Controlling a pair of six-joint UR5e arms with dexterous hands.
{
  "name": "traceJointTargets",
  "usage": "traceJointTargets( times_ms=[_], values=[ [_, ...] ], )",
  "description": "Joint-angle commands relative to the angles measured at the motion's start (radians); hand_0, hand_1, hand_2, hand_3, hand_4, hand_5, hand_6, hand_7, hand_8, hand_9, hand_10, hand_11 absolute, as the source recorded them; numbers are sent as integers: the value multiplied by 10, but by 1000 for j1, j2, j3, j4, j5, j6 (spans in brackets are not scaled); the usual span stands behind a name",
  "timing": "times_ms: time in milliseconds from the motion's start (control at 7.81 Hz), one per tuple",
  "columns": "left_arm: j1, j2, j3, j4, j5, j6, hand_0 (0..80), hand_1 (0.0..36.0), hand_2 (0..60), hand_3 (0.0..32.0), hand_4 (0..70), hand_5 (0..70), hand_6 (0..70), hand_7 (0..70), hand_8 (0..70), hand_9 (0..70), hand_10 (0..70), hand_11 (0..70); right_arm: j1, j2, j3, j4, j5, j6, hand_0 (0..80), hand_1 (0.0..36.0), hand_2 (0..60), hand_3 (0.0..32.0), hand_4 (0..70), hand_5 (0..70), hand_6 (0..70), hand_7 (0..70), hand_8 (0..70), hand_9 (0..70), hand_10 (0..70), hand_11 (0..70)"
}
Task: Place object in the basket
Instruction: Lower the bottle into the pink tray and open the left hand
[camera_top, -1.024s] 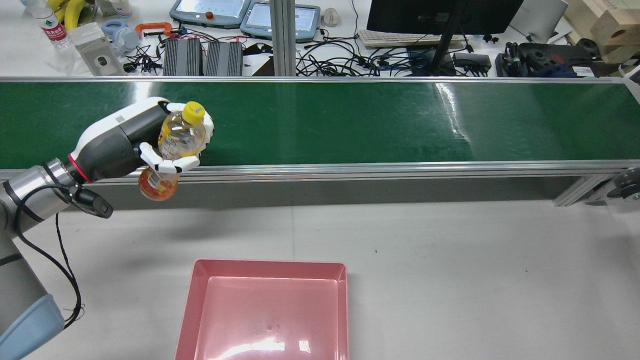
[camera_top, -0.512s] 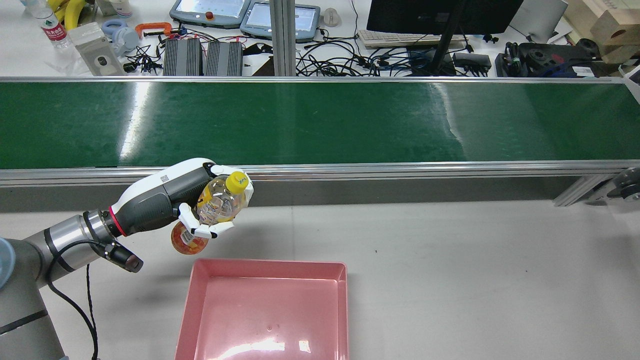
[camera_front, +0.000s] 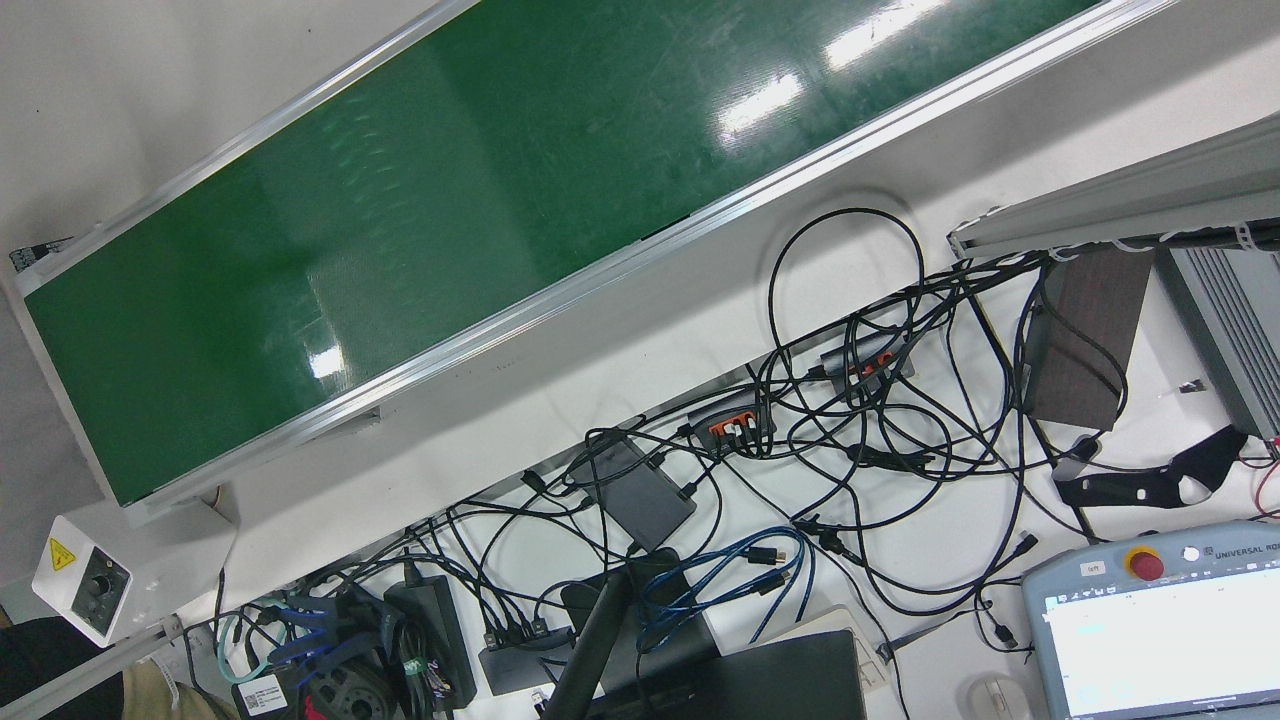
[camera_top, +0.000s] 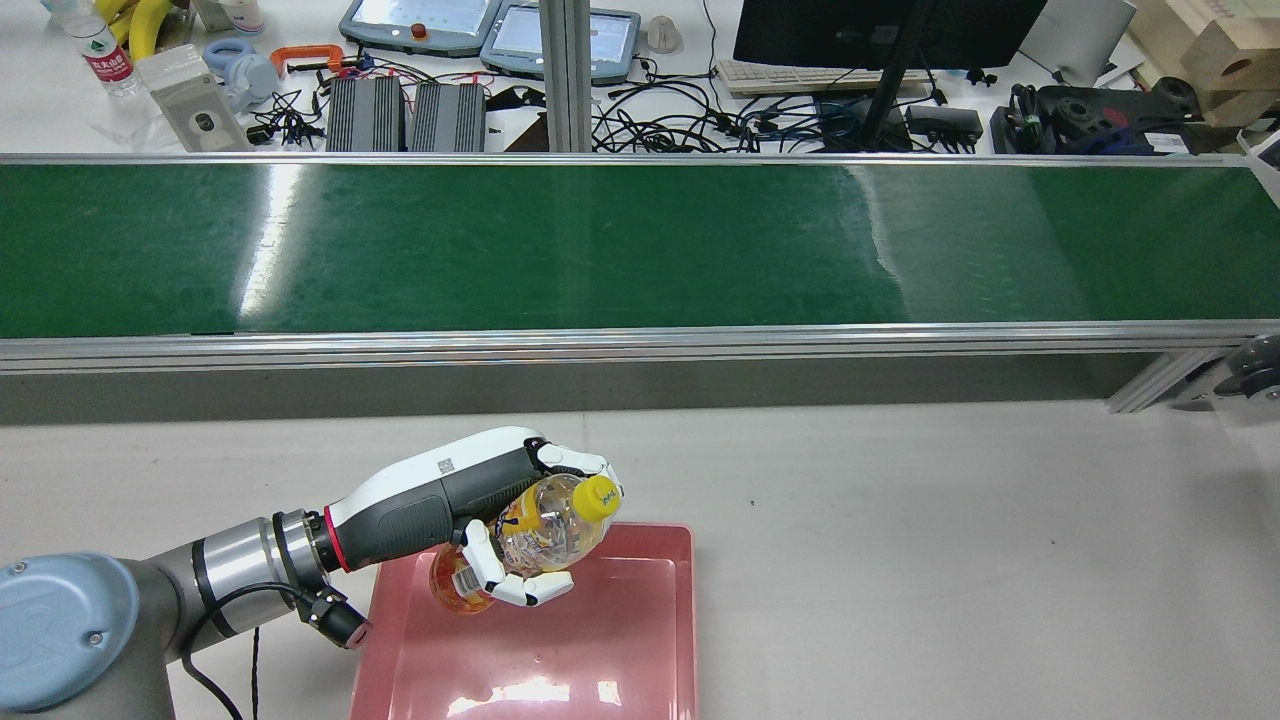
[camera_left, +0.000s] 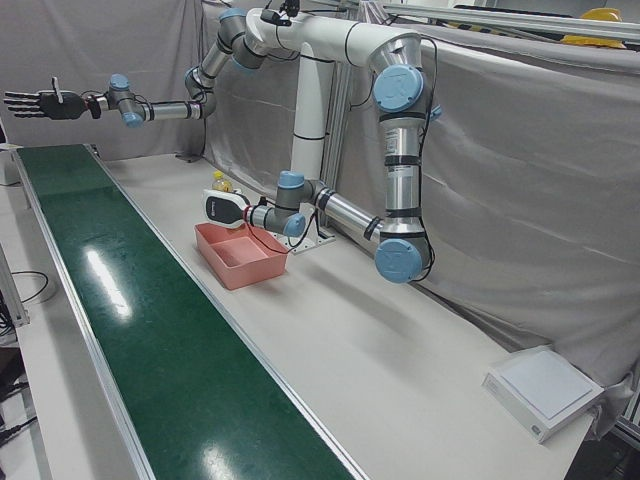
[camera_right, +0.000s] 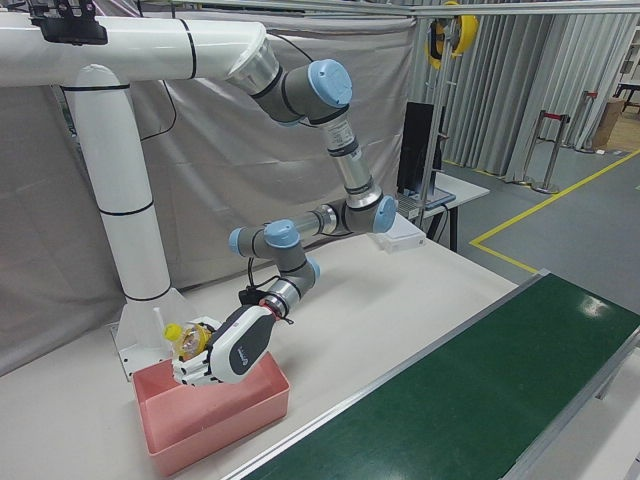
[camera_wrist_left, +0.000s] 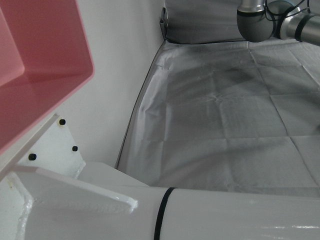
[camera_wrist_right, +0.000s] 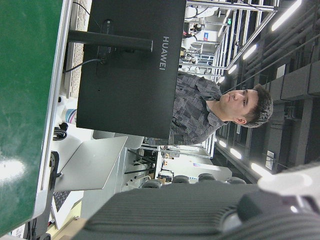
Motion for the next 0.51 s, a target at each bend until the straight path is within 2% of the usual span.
traceJointTargets(
  times_ms=[0, 128, 256, 384],
  values=[
    [12, -5, -2, -50, 19, -2, 514, 62, 0, 0, 74, 109, 55, 108, 78, 121, 188, 287, 0, 0, 0, 0, 0, 0, 0, 0, 0, 0, 0, 0, 0, 0, 0, 0, 0, 0],
    [12, -3, -2, -72, 39, -4, 519, 61, 0, 0, 60, 42, 30, 51, 19, 34, 101, 162, 0, 0, 0, 0, 0, 0, 0, 0, 0, 0, 0, 0, 0, 0, 0, 0, 0, 0],
    [11, -5, -8, -82, 56, -4, 515, 41, 0, 0, 59, 9, 32, 37, 6, 14, 69, 115, 0, 0, 0, 0, 0, 2, 0, 0, 0, 0, 0, 0, 0, 0, 0, 0, 0, 0],
    [11, -3, -13, -83, 56, -4, 521, 32, 0, 0, 51, 0, 30, 27, 0, 6, 57, 97, 0, 0, 0, 0, 0, 0, 0, 0, 0, 0, 0, 0, 0, 0, 0, 0, 0, 0]
  ],
)
